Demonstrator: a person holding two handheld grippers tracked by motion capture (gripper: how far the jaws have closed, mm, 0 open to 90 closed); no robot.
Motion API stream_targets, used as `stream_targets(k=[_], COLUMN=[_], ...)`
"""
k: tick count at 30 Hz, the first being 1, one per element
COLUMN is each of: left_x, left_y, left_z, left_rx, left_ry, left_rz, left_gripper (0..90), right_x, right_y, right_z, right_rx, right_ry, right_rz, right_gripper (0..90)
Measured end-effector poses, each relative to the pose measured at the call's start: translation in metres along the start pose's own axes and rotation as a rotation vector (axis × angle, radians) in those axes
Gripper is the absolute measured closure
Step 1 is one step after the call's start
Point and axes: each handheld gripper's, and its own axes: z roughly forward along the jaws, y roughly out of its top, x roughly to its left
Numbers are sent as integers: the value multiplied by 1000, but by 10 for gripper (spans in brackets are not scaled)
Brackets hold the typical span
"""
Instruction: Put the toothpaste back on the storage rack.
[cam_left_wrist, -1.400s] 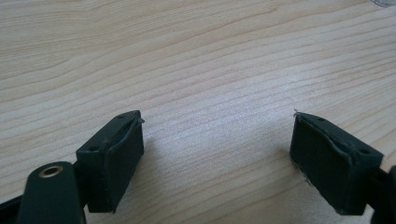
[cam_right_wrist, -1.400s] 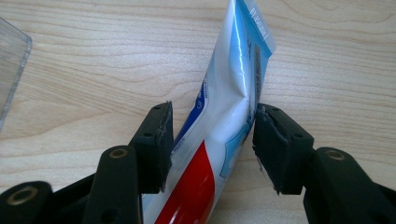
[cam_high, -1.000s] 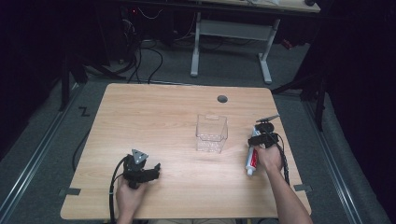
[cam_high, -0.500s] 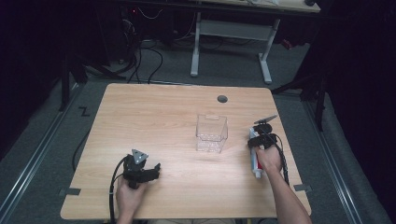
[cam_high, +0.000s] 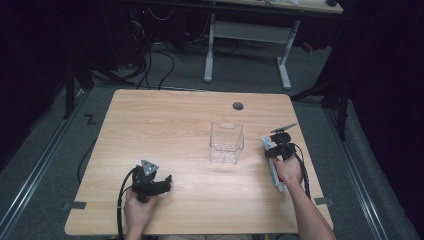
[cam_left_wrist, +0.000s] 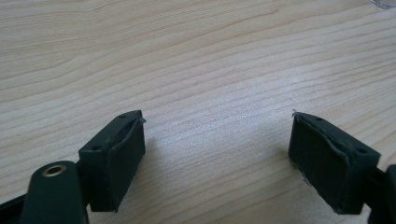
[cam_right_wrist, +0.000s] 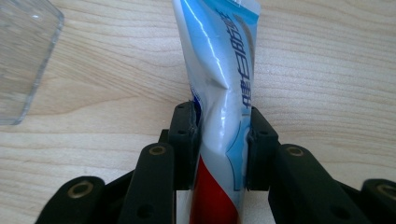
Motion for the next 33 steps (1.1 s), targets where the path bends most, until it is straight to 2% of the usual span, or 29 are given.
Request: stream_targets(k=[12,18,33], left_x=[0,0,0], left_y=[0,0,0], left_z=[0,0,0], left_rx=[-2,-1,-1], left_ry=[1,0,-1], left_rz=[-1,-1,0], left_gripper=[189,189,189], right_x=[2,3,-1], right_y=[-6,-10,-20], right_z=[-21,-34,-57], right_rx=[-74,-101,-184], right_ry=[62,73,116], right_rz=[-32,-54,-56], right_gripper=[702,705,707])
